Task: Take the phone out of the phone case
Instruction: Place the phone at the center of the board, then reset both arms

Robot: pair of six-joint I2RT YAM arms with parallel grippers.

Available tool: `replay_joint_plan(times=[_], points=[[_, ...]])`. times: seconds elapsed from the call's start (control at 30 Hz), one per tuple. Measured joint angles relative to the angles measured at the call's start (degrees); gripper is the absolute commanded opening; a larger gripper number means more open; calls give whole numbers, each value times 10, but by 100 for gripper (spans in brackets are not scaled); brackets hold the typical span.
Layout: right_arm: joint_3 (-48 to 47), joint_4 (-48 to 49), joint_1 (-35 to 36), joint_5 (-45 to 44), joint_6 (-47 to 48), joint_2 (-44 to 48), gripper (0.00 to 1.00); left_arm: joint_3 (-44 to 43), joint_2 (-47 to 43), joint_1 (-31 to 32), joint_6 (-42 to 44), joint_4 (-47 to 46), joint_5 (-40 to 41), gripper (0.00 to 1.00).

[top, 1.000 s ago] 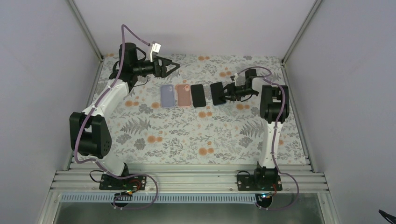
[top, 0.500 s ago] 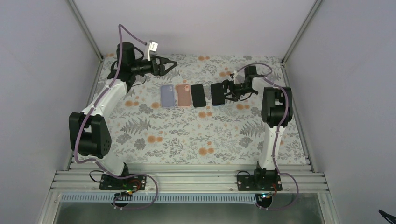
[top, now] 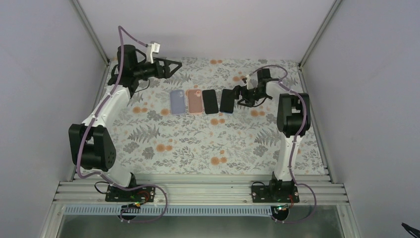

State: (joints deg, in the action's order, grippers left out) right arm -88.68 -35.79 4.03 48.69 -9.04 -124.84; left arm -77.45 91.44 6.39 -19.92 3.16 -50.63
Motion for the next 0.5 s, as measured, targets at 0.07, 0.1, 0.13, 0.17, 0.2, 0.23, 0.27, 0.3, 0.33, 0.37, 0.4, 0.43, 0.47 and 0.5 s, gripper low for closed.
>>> replay_joint_plan(times=[0.07,0.1,0.13,0.17,0.2,0.23,0.27,0.3,0.33,0.37,0.4,0.43,0.47,0.5], points=[[-4,-3,-2,-12,5,9,99,-7,0,-9,6,25,15,100],[-9,-7,-4,-18,9,15,99,-9,0,-10,9,29,18,100],[-14,-11,-5,-22,13,21,99,-23,2,-14,16,54,27,100],[-19,-14,-7,-26,17,28,99,-39,7,-17,26,74,36,100],[-24,-17,-8,-28,22,36,99,-60,12,-19,38,94,47,100],[-31,-20,-9,-30,27,45,99,-84,17,-22,51,115,59,100],[-40,-23,-11,-31,33,56,99,-112,23,-24,68,137,70,100],[-46,-25,-12,-32,38,65,99,-141,29,-27,85,160,78,100],[-53,-28,-12,-33,44,76,99,-167,35,-30,101,179,87,100],[-61,-30,-14,-34,49,87,99,-193,41,-33,115,199,94,100],[-70,-32,-15,-34,56,100,99,-215,47,-36,128,217,101,100],[-78,-34,-16,-34,62,114,99,-233,51,-39,140,232,109,100],[-83,-35,-18,-34,67,124,99,-245,54,-43,151,246,115,100],[-89,-38,-19,-33,74,137,99,-257,56,-48,163,262,122,100]])
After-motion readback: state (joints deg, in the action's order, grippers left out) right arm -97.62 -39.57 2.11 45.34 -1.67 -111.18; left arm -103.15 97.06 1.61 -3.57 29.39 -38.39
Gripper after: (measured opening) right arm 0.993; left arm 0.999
